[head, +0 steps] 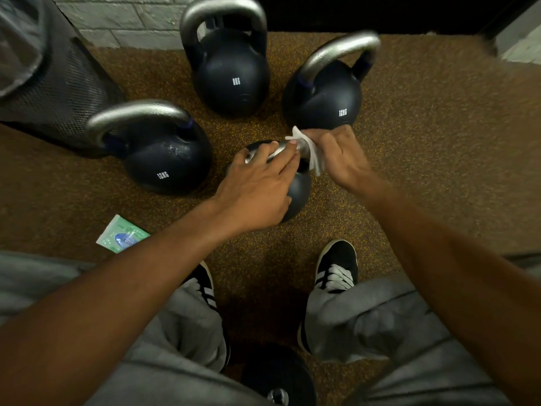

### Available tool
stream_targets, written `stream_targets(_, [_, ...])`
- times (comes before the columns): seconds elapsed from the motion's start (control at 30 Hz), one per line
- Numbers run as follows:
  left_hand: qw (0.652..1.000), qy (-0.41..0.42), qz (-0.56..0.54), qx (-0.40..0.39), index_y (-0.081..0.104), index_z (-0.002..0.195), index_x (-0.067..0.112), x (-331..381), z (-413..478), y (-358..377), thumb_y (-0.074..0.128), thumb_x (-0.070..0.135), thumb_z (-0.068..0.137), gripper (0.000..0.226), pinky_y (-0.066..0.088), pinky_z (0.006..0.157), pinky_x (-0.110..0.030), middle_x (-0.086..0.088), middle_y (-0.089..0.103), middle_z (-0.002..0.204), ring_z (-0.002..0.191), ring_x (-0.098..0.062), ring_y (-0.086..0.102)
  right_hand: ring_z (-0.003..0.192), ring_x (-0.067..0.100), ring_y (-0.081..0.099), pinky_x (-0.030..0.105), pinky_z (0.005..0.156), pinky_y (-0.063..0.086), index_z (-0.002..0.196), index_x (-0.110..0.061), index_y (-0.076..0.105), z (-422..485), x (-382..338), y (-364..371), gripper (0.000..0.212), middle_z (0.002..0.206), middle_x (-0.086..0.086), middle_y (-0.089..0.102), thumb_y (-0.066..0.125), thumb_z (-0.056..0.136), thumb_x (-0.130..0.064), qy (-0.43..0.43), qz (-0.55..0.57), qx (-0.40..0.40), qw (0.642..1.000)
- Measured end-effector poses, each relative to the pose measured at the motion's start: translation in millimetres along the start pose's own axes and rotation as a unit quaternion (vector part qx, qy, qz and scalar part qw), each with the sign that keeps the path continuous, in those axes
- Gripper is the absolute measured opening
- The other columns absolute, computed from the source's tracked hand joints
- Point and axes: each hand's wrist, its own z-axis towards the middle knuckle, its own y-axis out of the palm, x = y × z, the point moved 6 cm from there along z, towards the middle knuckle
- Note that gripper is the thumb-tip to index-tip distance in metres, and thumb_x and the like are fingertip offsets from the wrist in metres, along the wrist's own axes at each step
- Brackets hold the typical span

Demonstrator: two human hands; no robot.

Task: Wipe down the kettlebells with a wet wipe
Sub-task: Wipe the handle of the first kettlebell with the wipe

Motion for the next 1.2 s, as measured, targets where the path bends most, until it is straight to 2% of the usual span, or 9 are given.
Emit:
stream_targets(0.17, [1.000,-0.001,-0.010,0.004,0.013,0.162,0.014,1,0,-2,0.051,0.036,0.098,0.077,0.029,0.117,-0.056,-0.003,0.003,0.171,0.153,-0.029,0.014,0.087,0.009,0.046,0.027,0.072,0.041,0.126,-0.007,0.066,-40,-11,3,0.053,0.106,0.006,0.047,0.027,0.099,-0.030,-0.027,-0.035,0.139,0.989])
stream_targets(0.3, [1.000,0.000,-0.010,0.003,0.014,0.162,0.014,1,0,-2,0.051,0.036,0.098,0.078,0.029,0.117,-0.057,-0.003,0.003,0.171,0.153,-0.029,0.015,0.092,0.006,0.045,0.024,0.077,0.038,0.147,-0.012,0.052,-43,-11,15,0.060,0.112,0.005,0.046,0.024,0.098,-0.032,-0.007,-0.047,0.134,0.990])
stream_targets(0.47, [1.000,0.002,-0.004,0.004,0.013,0.162,0.014,0,0,0,0.051,0.038,0.097,0.079,0.028,0.117,-0.057,-0.004,0.005,0.171,0.153,-0.028,0.014,0.100,0.018,0.055,0.040,0.091,0.048,0.125,-0.012,0.070,-8,-9,9,0.039,0.113,0.009,0.053,0.041,0.104,-0.025,0.052,0.038,0.119,0.991])
stream_targets(0.57, [1.000,-0.001,-0.008,-0.002,0.012,0.162,0.015,-1,0,0,0.051,0.036,0.097,0.078,0.027,0.117,-0.056,-0.003,0.004,0.171,0.153,-0.027,0.013,0.119,0.020,0.054,0.027,0.103,0.037,0.135,-0.014,0.064,11,-7,8,0.038,0.126,0.008,0.058,0.043,0.105,-0.021,0.053,0.008,0.050,0.997])
stream_targets(0.7, [1.000,0.003,-0.011,-0.003,0.013,0.162,0.014,0,0,-2,0.051,0.033,0.096,0.079,0.028,0.117,-0.058,-0.004,0.004,0.171,0.153,-0.028,0.014,0.107,0.008,0.060,0.014,0.089,0.041,0.124,-0.020,0.072,2,-7,-2,0.032,0.116,-0.003,0.066,0.050,0.103,-0.032,0.041,0.022,0.064,0.997])
stream_targets(0.8, [1.000,0.003,-0.011,-0.005,0.012,0.162,0.014,0,0,-2,0.050,0.032,0.097,0.078,0.028,0.118,-0.057,-0.004,0.004,0.171,0.153,-0.028,0.014,0.092,0.011,0.061,0.024,0.079,0.045,0.108,-0.012,0.076,-22,-4,-4,0.039,0.101,0.000,0.066,0.049,0.104,-0.041,0.068,0.054,0.120,0.989])
stream_targets(0.93, [1.000,-0.001,-0.010,-0.006,0.012,0.162,0.015,1,0,-1,0.052,0.034,0.096,0.079,0.028,0.117,-0.056,-0.003,0.001,0.172,0.153,-0.029,0.013,0.096,0.008,0.061,0.024,0.084,0.049,0.120,-0.016,0.073,-46,-2,0,0.035,0.111,0.001,0.065,0.047,0.103,-0.033,0.064,0.074,0.180,0.979])
stream_targets(1.07, [1.000,0.000,-0.006,-0.006,0.011,0.163,0.016,0,0,0,0.052,0.034,0.096,0.080,0.028,0.118,-0.056,-0.003,0.000,0.172,0.153,-0.029,0.012,0.101,0.004,0.056,-0.001,0.084,0.035,0.129,-0.009,0.068,-56,-10,10,0.033,0.118,0.006,0.065,0.054,0.099,-0.013,-0.002,-0.006,0.195,0.981])
stream_targets(1.2, [1.000,-0.002,-0.006,-0.003,0.011,0.163,0.015,0,-1,0,0.052,0.032,0.096,0.081,0.027,0.118,-0.057,-0.003,0.001,0.172,0.154,-0.028,0.012,0.101,0.009,0.057,0.003,0.083,0.038,0.129,-0.013,0.070,-34,-12,6,0.035,0.117,0.007,0.064,0.051,0.100,-0.013,-0.013,-0.032,0.183,0.983])
